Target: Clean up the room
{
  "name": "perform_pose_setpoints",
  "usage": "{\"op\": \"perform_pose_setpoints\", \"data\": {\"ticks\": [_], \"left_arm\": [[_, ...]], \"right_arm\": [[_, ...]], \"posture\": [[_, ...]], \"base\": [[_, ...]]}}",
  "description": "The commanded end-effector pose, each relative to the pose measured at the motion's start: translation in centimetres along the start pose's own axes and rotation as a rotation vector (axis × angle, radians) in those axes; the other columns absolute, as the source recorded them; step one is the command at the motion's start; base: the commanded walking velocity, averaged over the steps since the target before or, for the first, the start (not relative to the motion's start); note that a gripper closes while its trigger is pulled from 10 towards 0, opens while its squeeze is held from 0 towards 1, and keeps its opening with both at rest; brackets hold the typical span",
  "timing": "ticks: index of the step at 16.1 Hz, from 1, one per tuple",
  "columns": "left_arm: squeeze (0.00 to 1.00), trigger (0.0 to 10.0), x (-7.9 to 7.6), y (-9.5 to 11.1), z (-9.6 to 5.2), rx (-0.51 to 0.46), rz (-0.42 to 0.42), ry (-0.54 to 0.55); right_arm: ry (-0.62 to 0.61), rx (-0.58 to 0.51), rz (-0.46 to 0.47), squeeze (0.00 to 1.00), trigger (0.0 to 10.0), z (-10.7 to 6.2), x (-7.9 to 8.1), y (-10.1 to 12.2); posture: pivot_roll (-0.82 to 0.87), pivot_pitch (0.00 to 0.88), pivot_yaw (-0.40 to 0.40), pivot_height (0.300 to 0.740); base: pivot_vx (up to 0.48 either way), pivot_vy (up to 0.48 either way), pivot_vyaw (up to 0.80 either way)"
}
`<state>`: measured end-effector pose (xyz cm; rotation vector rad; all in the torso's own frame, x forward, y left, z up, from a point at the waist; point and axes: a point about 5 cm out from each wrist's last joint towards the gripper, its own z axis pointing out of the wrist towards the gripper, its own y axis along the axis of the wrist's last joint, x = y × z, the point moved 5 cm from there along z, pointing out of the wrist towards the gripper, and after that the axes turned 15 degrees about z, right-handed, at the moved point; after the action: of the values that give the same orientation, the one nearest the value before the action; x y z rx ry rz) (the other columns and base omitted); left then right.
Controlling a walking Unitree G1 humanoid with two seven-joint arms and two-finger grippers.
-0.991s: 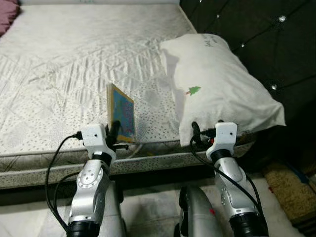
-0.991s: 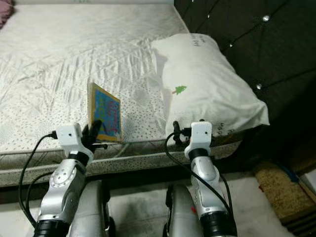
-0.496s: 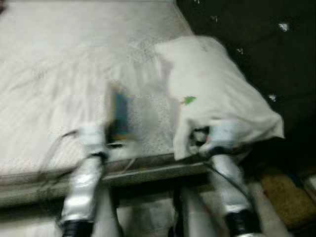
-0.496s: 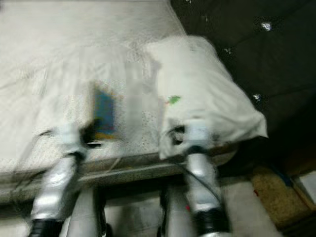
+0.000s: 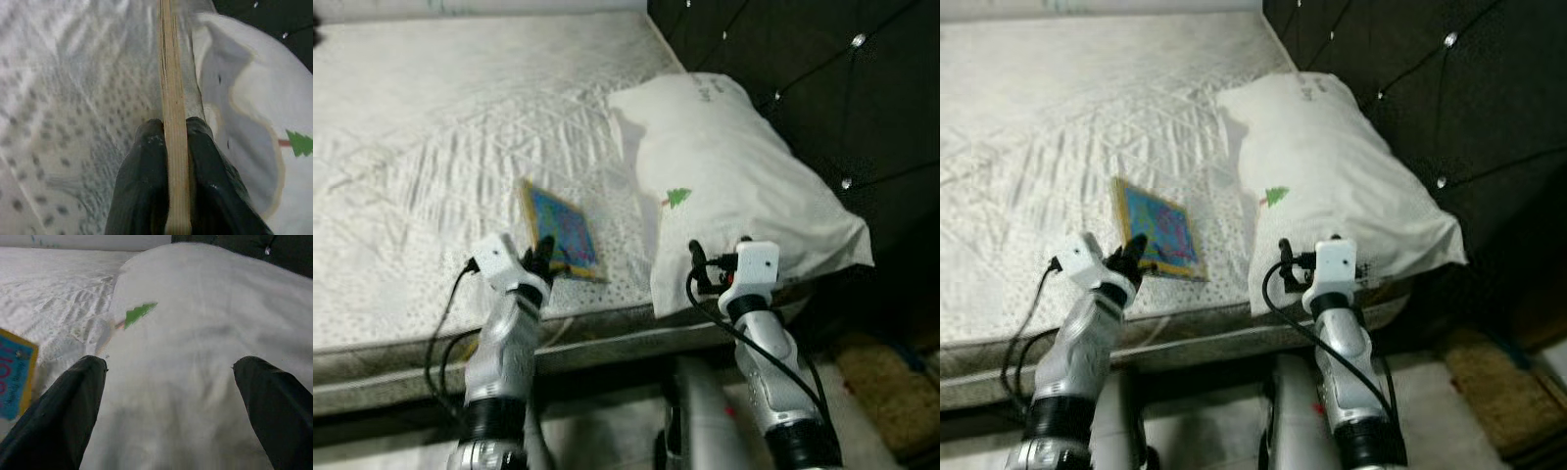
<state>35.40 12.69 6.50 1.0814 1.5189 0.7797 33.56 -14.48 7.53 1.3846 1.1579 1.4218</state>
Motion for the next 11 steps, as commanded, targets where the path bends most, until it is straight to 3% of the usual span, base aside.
{"op": "perform_pose_setpoints", "data": {"ticks": [1,2,3,5,7,9,11], "left_arm": [[0.0,10.0,-2.0,-2.2,-0.2,0.072,-0.06,-0.043],[0.0,10.0,-2.6,-2.9,-0.1,0.118,-0.039,-0.075],[0.0,10.0,-2.2,-2.8,0.1,0.109,0.014,-0.058],[0.0,10.0,-1.5,-2.6,0.9,0.13,-0.012,-0.034],[0.0,10.0,-2.4,-3.4,1.6,0.205,-0.009,-0.079],[0.0,10.0,-3.1,-3.5,1.9,0.229,-0.128,-0.1],[0.0,10.0,-3.7,-4.7,2.4,0.307,-0.151,-0.128]], "right_arm": [[0.02,-0.027,-0.01,0.0,10.0,0.1,0.3,0.8],[0.035,-0.037,-0.033,0.0,10.0,0.1,0.2,1.2],[0.024,-0.038,-0.033,0.0,10.0,0.0,-0.2,1.3],[0.016,-0.029,-0.029,0.0,10.0,-0.1,-0.7,1.0],[0.038,-0.028,-0.031,0.0,10.0,-0.1,-0.1,1.1],[0.047,-0.029,-0.039,0.0,10.0,-0.1,0.1,1.1],[0.067,-0.037,-0.035,0.0,10.0,-0.3,0.2,1.7]], "posture": [[-0.09,0.048,-0.022,0.527],[-0.09,0.048,-0.02,0.527],[-0.09,0.048,-0.02,0.527],[-0.1,0.051,-0.018,0.527],[-0.11,0.05,-0.024,0.527],[-0.12,0.049,-0.024,0.527],[-0.13,0.051,-0.024,0.527]], "base": [[0.0,0.0,0.0],[0.0,0.0,0.0],[0.0,0.0,0.0],[0.0,0.0,0.0],[0.0,0.0,0.0],[0.0,0.0,0.0],[0.0,0.0,0.0]]}}
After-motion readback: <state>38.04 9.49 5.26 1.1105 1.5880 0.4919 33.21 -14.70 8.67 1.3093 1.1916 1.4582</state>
